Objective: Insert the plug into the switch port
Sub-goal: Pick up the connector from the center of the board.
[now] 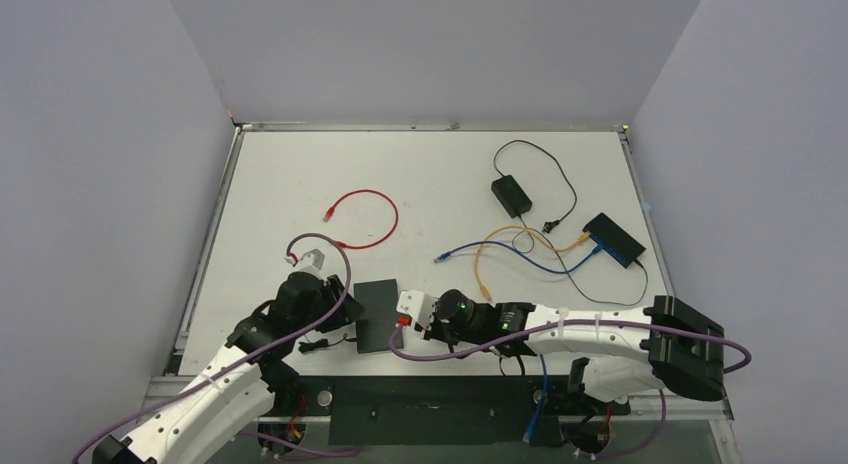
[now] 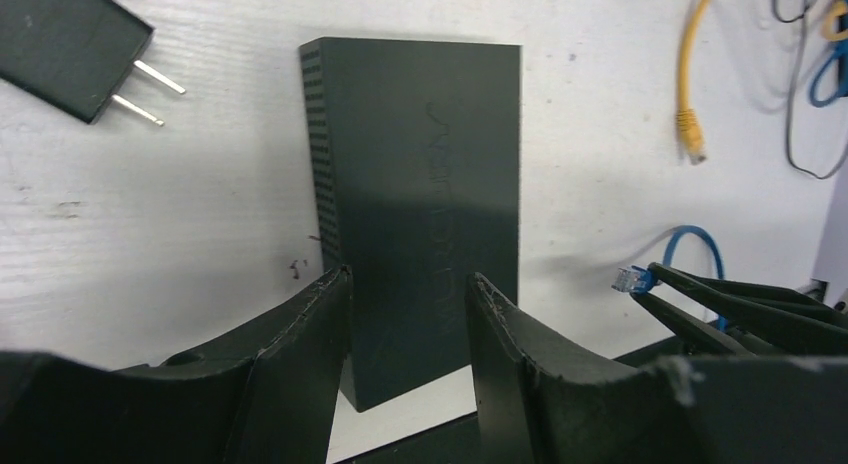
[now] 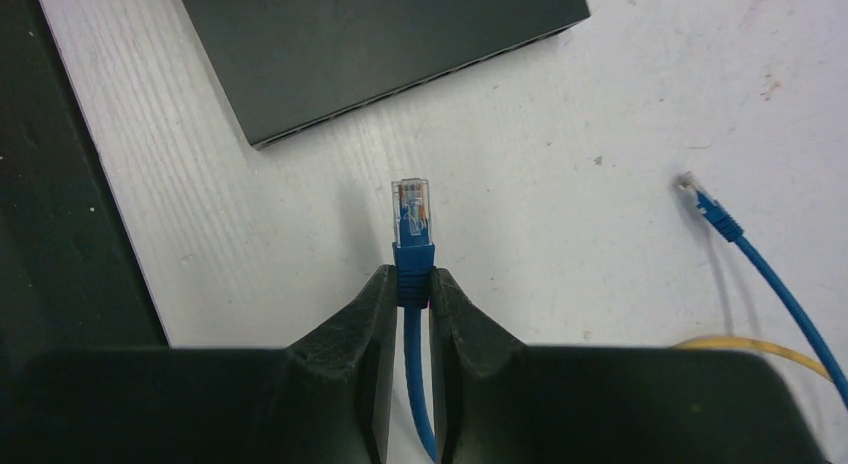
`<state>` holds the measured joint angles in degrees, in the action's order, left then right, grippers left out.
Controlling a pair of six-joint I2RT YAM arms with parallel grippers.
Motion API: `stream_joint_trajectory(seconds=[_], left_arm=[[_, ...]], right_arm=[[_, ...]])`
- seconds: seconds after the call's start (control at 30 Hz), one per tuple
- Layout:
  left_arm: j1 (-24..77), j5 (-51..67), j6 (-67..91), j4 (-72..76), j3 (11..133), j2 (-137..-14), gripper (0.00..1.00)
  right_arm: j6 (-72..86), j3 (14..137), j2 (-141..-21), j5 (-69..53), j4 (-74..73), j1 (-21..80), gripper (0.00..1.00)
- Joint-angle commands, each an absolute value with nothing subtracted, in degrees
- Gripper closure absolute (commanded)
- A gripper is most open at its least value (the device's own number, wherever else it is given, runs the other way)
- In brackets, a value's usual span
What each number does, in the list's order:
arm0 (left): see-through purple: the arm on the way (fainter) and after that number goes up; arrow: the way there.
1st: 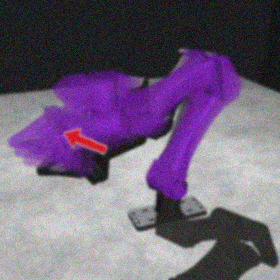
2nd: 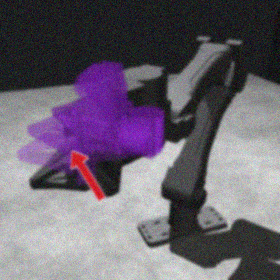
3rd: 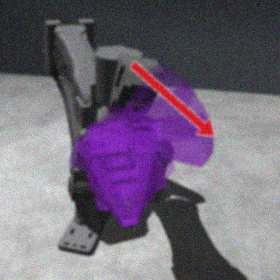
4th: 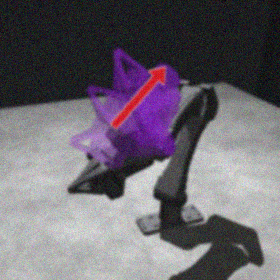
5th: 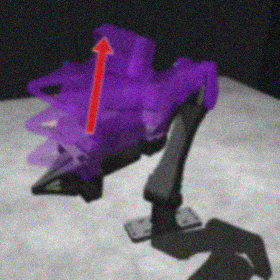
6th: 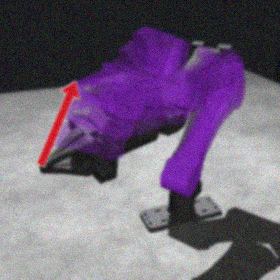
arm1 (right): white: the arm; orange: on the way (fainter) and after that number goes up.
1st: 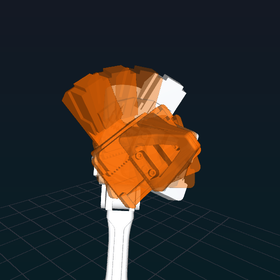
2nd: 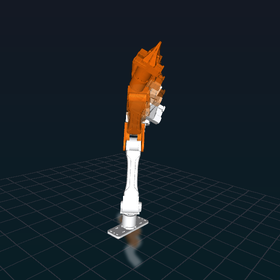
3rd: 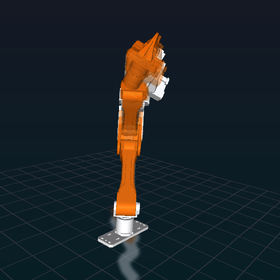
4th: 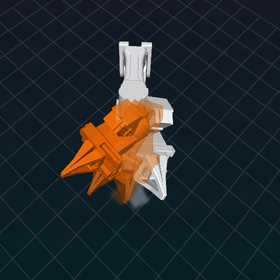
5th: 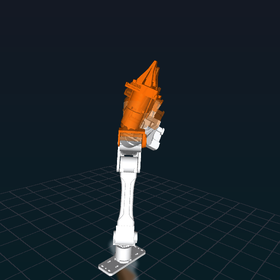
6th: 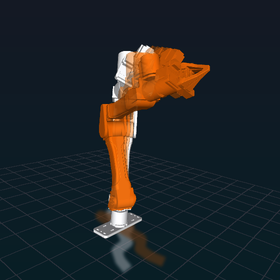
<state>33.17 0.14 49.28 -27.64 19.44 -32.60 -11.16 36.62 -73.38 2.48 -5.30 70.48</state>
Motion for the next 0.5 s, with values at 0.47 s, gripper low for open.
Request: stream_joint_trajectory(seconds=[0.47], left_arm=[[32.8, 2.4, 49.6, -18.5, 16.8, -40.2, 0.57]], right_arm=[[-9.1, 42.4, -84.1, -6.0, -6.5, 69.7, 1.0]])
